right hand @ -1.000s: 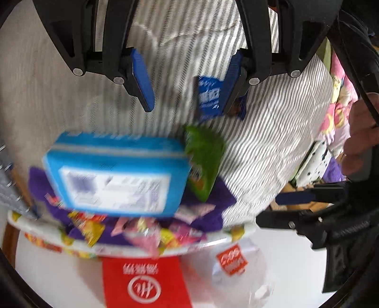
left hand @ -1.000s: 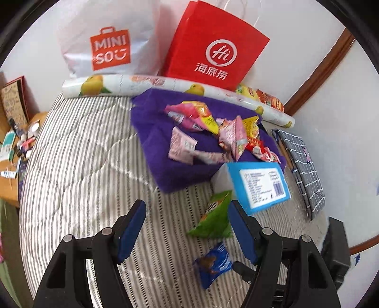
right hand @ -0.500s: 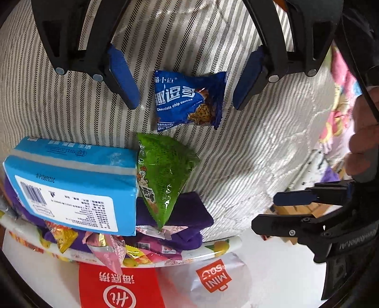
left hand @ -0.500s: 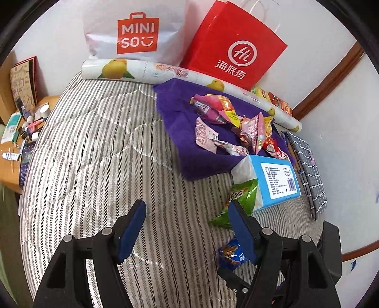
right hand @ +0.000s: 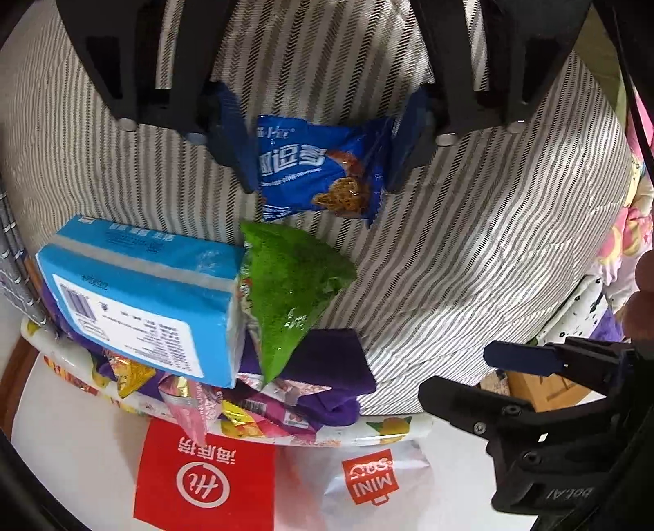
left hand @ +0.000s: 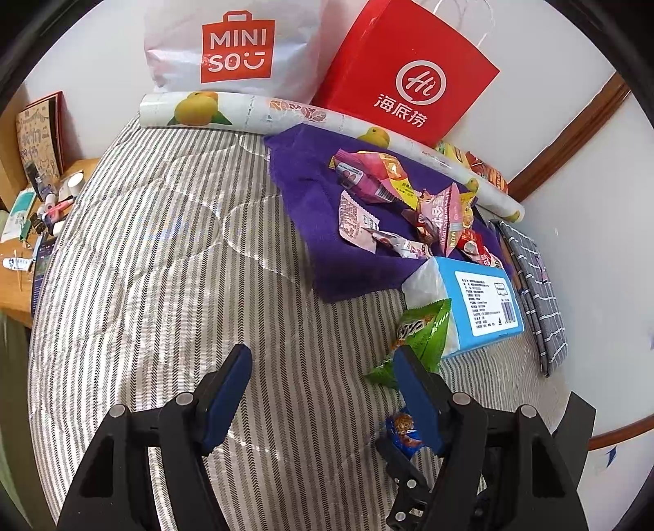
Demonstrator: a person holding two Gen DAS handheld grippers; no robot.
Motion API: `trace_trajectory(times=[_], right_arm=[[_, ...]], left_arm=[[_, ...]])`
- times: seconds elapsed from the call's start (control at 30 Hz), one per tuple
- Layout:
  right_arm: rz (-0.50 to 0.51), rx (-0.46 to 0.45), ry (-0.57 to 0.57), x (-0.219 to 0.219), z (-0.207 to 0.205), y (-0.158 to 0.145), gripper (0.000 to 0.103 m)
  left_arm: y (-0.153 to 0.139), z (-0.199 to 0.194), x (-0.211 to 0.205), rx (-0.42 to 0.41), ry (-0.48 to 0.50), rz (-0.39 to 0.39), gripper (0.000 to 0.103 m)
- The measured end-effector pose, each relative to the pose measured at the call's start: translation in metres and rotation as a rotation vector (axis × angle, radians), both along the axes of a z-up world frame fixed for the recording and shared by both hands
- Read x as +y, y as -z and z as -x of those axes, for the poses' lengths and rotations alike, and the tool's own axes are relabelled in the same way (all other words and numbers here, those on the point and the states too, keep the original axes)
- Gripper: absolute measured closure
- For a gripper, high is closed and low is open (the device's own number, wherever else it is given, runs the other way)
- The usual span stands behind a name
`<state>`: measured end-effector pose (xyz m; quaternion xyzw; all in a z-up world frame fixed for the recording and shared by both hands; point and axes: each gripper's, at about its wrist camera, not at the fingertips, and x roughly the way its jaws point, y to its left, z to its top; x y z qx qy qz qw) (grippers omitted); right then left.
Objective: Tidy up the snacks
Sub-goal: 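Grasp the blue chip packet with the right tool while the left tool grasps the green bag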
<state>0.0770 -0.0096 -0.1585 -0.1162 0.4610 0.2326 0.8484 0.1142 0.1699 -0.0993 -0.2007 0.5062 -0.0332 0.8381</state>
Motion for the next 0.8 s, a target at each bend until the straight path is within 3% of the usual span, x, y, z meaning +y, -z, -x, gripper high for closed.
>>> trace_trajectory(times=[0.07,0.27,0.5,0.8], right_arm=[[-0.008,-0.004,-0.003,-0.004,0.000,-0.001,0.052],[-0.103,0.050,-0.029,-0.029,-0.005,-0.009,0.057],[-0.114,-0.027,0.014,-0.072,-0.001,-0.032,0.057],[-0.108,-0.084,0.153,-0.132,-0.011,-0.039,0.057]], left_arm=[[0.000,0.000,-0.004,-0.003,0.008,-0.004,0.033],[0.000,-0.003,-0.027,-0.025,0.063,-0.005,0.033],[0.010,-0.019,-0.066,-0.011,0.164,-0.017,0.033],[0.031,-0.037,-0.104,0.055,0.255,-0.108,0.033]])
